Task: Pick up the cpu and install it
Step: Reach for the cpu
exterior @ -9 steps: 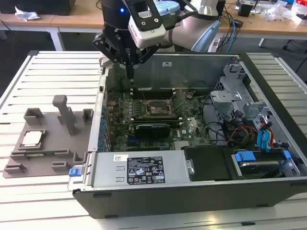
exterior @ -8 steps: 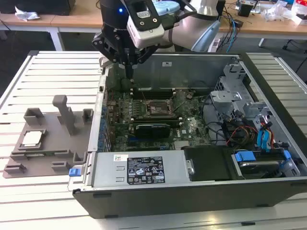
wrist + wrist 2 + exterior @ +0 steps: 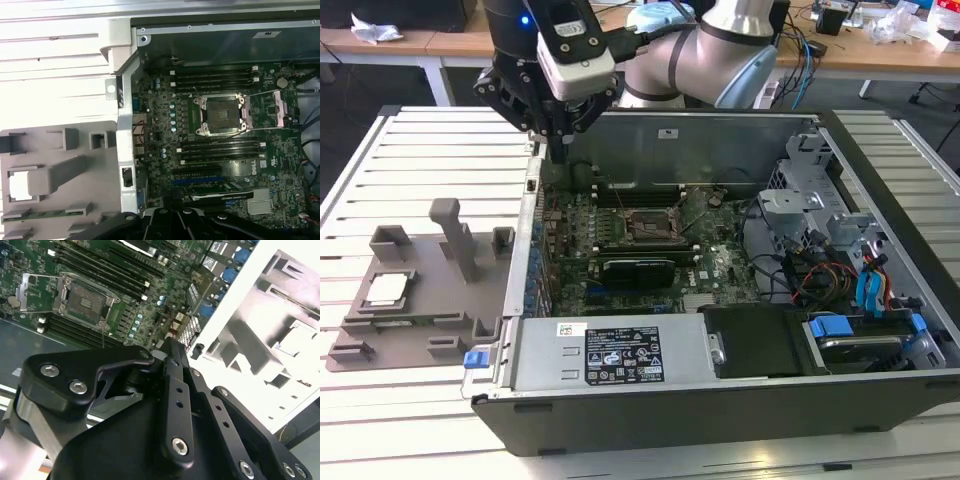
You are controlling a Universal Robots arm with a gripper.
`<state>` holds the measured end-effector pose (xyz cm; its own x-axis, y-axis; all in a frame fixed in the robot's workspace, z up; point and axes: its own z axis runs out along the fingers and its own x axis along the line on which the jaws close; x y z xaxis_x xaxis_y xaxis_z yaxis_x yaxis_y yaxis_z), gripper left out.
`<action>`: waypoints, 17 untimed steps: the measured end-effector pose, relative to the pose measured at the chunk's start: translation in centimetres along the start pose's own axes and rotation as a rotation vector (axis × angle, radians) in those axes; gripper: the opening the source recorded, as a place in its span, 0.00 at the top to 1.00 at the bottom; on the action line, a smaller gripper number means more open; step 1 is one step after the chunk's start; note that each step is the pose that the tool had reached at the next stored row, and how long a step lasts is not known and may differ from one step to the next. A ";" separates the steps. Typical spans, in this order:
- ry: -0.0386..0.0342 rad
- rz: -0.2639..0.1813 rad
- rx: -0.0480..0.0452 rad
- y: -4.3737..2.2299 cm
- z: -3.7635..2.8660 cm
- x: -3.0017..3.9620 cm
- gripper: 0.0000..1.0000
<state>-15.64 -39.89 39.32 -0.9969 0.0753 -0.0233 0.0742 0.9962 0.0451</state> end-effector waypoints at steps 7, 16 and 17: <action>-0.0001 0.000 0.0000 -0.20 -0.05 2.62 0.89; -0.0001 0.000 -0.0001 -0.39 -0.11 5.22 0.89; 0.0000 0.000 0.0000 -0.41 -0.11 5.48 0.89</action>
<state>-21.13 -39.88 39.29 -0.9969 0.0753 -0.0233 0.0742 0.9962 0.0451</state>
